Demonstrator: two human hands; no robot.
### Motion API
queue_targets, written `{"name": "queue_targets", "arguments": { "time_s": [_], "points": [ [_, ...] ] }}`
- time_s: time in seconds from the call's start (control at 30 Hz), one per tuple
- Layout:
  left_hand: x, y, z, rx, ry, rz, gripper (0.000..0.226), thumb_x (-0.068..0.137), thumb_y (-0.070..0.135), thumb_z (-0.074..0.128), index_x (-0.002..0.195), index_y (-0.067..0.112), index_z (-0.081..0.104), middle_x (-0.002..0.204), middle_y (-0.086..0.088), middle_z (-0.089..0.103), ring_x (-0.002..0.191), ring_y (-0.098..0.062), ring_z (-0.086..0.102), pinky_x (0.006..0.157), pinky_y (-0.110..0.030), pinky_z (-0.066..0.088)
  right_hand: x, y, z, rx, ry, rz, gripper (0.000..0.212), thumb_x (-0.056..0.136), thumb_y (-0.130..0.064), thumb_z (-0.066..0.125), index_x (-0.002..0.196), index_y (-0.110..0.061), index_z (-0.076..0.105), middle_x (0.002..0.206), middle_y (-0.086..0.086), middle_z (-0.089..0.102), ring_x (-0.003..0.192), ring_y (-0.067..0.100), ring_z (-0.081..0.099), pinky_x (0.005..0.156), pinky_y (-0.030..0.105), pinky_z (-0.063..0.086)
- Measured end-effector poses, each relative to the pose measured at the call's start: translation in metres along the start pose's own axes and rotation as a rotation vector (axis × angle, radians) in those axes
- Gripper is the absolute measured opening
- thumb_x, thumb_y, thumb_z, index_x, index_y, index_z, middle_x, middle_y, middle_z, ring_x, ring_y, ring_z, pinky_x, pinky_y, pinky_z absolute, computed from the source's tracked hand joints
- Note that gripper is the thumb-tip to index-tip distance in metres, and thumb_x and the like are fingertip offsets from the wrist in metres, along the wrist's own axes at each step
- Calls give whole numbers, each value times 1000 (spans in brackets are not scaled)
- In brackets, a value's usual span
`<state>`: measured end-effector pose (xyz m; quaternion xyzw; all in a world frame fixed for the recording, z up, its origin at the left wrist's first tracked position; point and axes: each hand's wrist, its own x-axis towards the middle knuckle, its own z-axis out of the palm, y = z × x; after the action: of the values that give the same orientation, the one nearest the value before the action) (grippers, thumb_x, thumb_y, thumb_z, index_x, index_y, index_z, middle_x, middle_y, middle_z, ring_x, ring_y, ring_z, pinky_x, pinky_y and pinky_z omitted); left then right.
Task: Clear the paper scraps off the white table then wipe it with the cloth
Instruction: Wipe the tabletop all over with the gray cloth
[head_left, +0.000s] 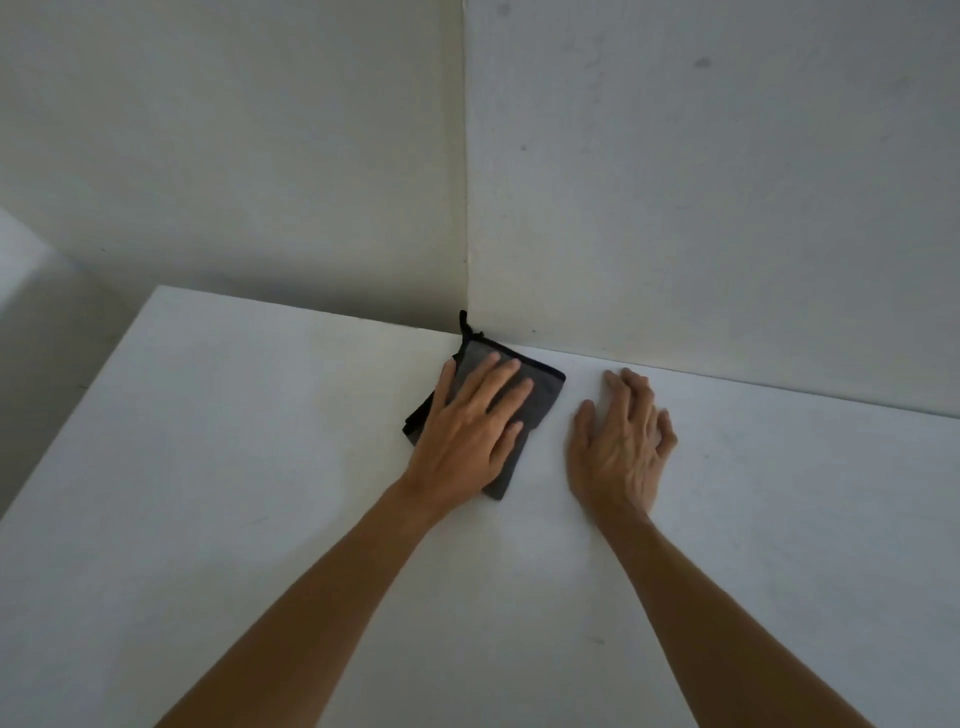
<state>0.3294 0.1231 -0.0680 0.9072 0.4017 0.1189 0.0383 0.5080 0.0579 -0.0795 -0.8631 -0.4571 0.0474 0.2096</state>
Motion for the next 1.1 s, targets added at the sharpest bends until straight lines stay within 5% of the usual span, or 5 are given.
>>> {"name": "queue_targets", "arguments": {
  "time_s": [0.13,0.4,0.57,0.77,1.1],
  "points": [
    [-3,2,17,46,-142,38,61,105,53,23,159,24,23,168,1,12,155,-19,0,121,-59,9,1,1,1,-10,-11,4,49,103,-36,43,148,-19,41,158,0,36,149,22,33,124,48,18],
    [-9,-115,3,43,1,-454,51,100,51,32,149,42,41,163,1,28,152,-26,21,115,-65,9,1,3,4,-33,4,-6,50,102,-37,43,148,-19,41,158,1,37,149,23,31,123,48,18],
    [-41,-213,-36,-120,131,-657,46,104,33,38,140,11,56,153,-14,44,139,-40,42,108,-59,39,0,2,4,-47,3,-24,49,101,-36,42,147,-19,40,158,2,36,150,23,29,122,51,19],
    [-24,-109,-35,-291,360,-449,36,106,23,44,134,8,60,148,-9,51,131,-26,50,111,-28,34,-1,-1,2,-49,-20,-20,50,102,-36,41,149,-18,39,161,3,33,153,22,22,124,52,15],
    [-23,15,19,-6,-72,-147,62,101,65,23,156,38,25,168,2,12,155,-22,2,117,-68,5,-1,1,3,-68,-68,-46,55,106,-38,35,157,-17,32,167,4,24,156,22,15,126,52,8]
  ]
}}
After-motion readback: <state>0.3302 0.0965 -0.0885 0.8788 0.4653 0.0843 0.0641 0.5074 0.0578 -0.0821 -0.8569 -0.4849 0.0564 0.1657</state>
